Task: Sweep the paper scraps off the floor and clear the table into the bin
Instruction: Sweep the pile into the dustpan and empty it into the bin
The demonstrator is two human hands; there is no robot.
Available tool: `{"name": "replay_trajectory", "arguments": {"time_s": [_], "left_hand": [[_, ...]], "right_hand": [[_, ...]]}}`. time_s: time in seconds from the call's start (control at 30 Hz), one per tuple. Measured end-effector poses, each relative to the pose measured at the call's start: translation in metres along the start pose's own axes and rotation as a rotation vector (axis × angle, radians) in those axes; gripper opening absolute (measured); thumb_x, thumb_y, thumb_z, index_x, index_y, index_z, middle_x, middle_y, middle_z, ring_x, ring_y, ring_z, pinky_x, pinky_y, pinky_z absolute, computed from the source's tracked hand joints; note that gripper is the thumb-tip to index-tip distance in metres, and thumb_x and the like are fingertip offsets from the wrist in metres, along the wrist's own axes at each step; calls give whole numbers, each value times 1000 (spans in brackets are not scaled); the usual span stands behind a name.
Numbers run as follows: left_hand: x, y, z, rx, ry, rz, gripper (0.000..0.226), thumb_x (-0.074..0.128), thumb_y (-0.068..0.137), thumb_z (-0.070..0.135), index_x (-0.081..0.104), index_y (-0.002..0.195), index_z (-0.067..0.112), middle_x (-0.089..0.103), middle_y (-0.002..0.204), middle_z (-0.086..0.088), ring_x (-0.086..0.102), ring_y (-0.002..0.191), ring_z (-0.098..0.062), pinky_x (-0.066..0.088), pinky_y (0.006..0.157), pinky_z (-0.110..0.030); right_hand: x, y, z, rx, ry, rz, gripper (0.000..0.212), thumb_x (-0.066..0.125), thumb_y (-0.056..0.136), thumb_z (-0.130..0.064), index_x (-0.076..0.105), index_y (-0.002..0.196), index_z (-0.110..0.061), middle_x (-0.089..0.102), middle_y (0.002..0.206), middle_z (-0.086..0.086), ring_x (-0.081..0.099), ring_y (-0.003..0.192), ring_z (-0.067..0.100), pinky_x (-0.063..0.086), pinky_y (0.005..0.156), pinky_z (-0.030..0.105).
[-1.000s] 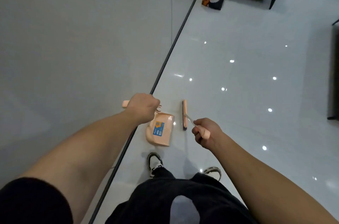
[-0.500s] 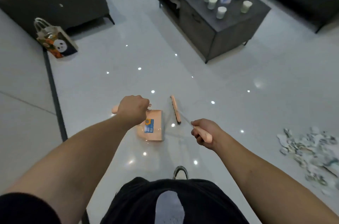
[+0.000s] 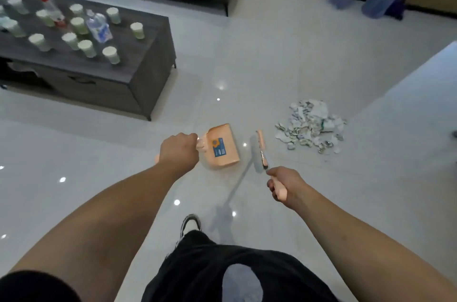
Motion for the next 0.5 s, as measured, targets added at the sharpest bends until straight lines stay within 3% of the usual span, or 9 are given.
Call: {"name": "replay_trajectory", "arguments": {"time_s": [0.23, 0.37, 0.5], "left_hand": [[-28, 113, 24, 74, -97, 61, 16, 49, 78, 15, 58, 91, 16, 60, 80, -9, 52, 67, -33, 35, 58, -31], [-28, 156, 46, 107, -93, 34, 17, 50, 79, 14, 59, 93, 15, 62, 84, -10, 56, 72, -34, 39, 60, -32], [-22, 195, 58, 115, -20, 13, 9, 51, 81, 15, 56, 88, 14, 62, 79, -8, 52, 66, -31, 35, 56, -31]], "right_hand": [[-21, 10, -22, 15, 127, 189, 19, 60, 85, 2, 59, 104, 5, 52, 72, 15, 44, 38, 17, 35, 34, 19], [-26, 35, -49, 26, 172, 158, 17, 59, 85, 0, 59, 101, 5, 51, 69, 14, 41, 38, 16, 32, 35, 21], [-28, 75, -90, 37, 215, 8, 17, 58, 87, -5, 55, 102, 2, 47, 59, 12, 37, 41, 16, 28, 33, 21]]}}
Point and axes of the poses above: each hand's wrist, its own y-axis towards the middle knuckle, its own x-axis out of the palm, z = x × y, the point moved 7 cm from there along y, towards the middle knuckle
